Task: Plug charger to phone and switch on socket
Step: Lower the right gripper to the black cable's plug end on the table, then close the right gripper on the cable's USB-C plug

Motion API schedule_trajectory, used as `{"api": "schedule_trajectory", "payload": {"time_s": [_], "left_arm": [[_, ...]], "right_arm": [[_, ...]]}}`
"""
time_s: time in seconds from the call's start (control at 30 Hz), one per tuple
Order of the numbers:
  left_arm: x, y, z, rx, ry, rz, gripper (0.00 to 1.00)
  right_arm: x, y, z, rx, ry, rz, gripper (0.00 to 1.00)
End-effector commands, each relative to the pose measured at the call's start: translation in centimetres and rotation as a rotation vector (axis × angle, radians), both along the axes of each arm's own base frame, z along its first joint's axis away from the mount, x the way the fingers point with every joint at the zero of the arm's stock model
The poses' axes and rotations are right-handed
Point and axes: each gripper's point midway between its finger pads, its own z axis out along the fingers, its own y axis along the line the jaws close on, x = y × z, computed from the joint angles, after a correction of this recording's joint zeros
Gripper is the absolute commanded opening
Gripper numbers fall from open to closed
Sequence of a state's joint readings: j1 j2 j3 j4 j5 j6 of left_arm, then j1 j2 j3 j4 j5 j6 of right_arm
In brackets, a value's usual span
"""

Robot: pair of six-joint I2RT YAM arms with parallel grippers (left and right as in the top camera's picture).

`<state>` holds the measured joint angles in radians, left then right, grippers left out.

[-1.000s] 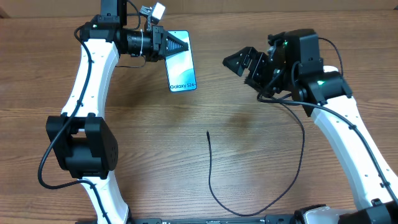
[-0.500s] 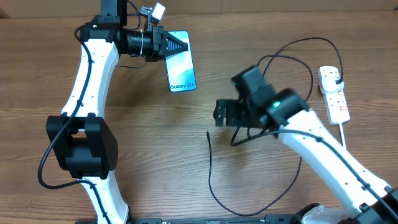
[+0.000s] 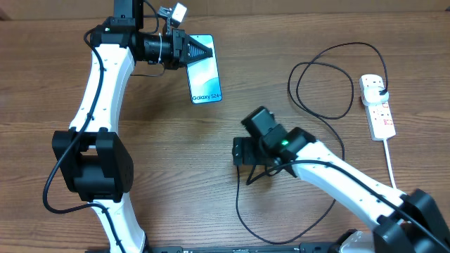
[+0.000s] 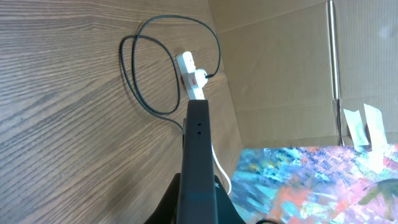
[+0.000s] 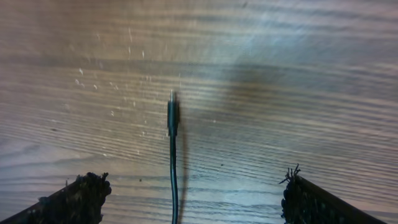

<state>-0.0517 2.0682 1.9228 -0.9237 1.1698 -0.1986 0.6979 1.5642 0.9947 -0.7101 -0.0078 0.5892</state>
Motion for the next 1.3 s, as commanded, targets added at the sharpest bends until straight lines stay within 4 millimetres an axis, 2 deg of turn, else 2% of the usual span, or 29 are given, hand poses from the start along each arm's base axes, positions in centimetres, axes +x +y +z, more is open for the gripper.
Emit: {"api": "schedule_trajectory", "payload": {"time_s": [0.0, 0.17, 0.4, 0.47, 0.53, 0.7, 0.77, 1.17, 1.27], "left_arm": [[-0.5, -0.2, 1.7, -0.020, -0.053, -0.018, 0.04], [-0.2, 0.0, 1.4, 0.001, -0.053, -0.003, 0.04], [-0.1, 0.0, 1.5, 0.000, -0.062, -0.002, 0.04], [0.0, 0.0, 1.5, -0.001, -0.060, 0.000, 0.04], [0.1, 0.0, 1.6, -0.003, -0.061, 0.003, 0.04], [0.2, -0.1, 1.7, -0.005, -0.064, 0.006, 0.04], [0.2, -0.1, 1.7, -0.005, -0.064, 0.006, 0.04], [0.2, -0.1, 1.7, -0.006, -0.056, 0.009, 0.04], [0.2, -0.1, 1.7, -0.006, -0.057, 0.009, 0.04]], "right_arm": [[-0.8, 0.6, -1.8, -0.043, 0.026, 0.002, 0.93], [-0.6, 1.7, -3.4, -0.075, 0.051, 0.024, 0.93], [0.9, 2.4, -3.8, -0.137, 0.052, 0.069, 0.92], [1.1, 2.5, -3.9, -0.140, 0.050, 0.068, 0.89], [1.3, 2.7, -3.8, -0.135, 0.039, 0.067, 0.75], [1.4, 2.7, -4.3, -0.143, 0.043, 0.082, 0.47], [1.2, 2.7, -4.9, -0.151, 0.057, 0.087, 0.40], [1.2, 3.5, -5.4, -0.118, 0.069, 0.096, 0.38], [1.2, 4.4, -6.1, -0.084, 0.083, 0.106, 0.38]]}}
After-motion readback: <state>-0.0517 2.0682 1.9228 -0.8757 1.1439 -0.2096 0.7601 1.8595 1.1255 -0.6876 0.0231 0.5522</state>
